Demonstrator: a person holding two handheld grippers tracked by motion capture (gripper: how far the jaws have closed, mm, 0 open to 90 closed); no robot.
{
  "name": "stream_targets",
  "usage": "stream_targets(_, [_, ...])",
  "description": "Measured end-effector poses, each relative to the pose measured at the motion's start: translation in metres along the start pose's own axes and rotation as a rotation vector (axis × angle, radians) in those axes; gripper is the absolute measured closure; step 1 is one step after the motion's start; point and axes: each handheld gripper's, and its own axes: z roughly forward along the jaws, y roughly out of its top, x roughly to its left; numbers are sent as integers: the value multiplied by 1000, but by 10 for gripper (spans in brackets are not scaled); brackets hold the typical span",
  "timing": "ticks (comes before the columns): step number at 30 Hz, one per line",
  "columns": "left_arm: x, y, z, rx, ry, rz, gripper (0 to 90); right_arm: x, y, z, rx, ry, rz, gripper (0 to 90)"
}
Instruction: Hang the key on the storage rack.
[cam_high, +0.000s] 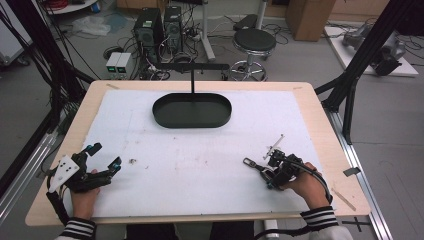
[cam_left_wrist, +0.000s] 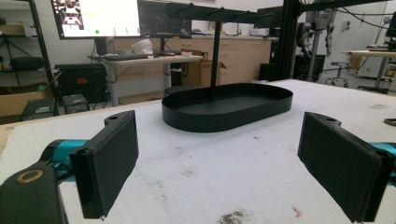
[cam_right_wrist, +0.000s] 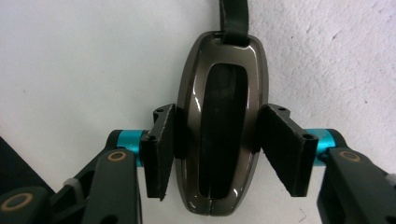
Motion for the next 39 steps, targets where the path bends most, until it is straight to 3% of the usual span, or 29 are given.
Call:
stream_targets(3, [0, 0, 0, 0, 0, 0, 127, 1, 2, 0, 15, 3, 15, 478])
stream_targets(6, [0, 0, 0, 0, 0, -1, 128, 2, 5, -1, 36, -13, -29, 482])
stream_targets(8, [0, 0, 0, -1, 0, -1, 128, 1, 4, -1, 30, -9, -29, 482])
stream_targets(13, [0, 0, 0, -1, 0, -2, 128, -2, 0, -5, -32, -2, -16, 482])
stream_targets(17, [0, 0, 0, 1, 1, 0, 128, -3, -1, -8, -67, -2, -36, 483])
stream_targets(22, [0, 0, 0, 1, 1, 0, 128, -2, -1, -14, -154, 17, -44, 483])
stream_targets(23, [0, 0, 0, 1, 1, 1, 128, -1, -1, -18, -198, 18, -47, 483])
stream_targets(26, [0, 0, 0, 1, 1, 1, 128, 0, 0, -22, -244, 23, -41, 483])
stream_targets(29, [0, 0, 0, 1, 1, 1, 128, -1, 2, -32, -335, 27, -36, 483])
stream_targets(33, [0, 0, 0, 0, 0, 0, 128, -4, 3, -37, -380, 34, -14, 484])
stream_targets(34, [0, 0, 0, 0, 0, 0, 127, -6, 3, -40, -399, 29, 21, 484])
stream_targets(39, [0, 0, 0, 0, 1, -1, 127, -11, 2, -44, -472, 56, 41, 484])
